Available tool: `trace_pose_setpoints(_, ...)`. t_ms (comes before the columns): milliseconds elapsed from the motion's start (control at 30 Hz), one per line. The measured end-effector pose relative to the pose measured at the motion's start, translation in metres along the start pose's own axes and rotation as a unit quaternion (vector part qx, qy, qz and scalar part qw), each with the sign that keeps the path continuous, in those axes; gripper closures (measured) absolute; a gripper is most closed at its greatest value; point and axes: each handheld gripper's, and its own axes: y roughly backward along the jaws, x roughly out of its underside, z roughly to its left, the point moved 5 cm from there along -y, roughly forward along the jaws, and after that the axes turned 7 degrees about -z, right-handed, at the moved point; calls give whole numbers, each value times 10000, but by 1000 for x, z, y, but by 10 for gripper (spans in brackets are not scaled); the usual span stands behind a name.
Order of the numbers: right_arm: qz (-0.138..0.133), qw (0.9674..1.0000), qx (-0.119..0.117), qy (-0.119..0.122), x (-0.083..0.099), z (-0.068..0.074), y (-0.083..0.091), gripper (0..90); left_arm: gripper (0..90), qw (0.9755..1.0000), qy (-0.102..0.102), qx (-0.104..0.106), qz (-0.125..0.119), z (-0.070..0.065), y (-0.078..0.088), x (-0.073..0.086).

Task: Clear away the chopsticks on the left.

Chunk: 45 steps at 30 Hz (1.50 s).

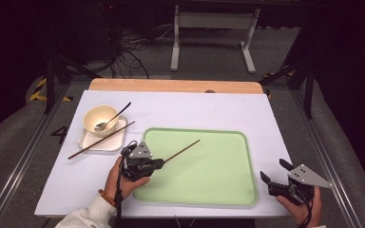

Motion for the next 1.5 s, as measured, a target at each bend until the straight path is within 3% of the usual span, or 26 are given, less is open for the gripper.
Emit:
trace_pose_setpoints(300,-13,10000,-4,12,0,0,1,186,851,9998,119,104,105,-10,-10,5)
trace_pose_setpoints(833,1,10000,-12,14,0,0,1,186,850,9992,109,52,388,-19,-24,14)
trace_pose_setpoints(1200,23,10000,-38,22,1,0,0,185,816,9992,106,73,378,-14,-23,16)
trace_pose_setpoints(1500,26,10000,-36,22,1,1,0,186,813,9996,-80,-87,245,-4,-10,13)
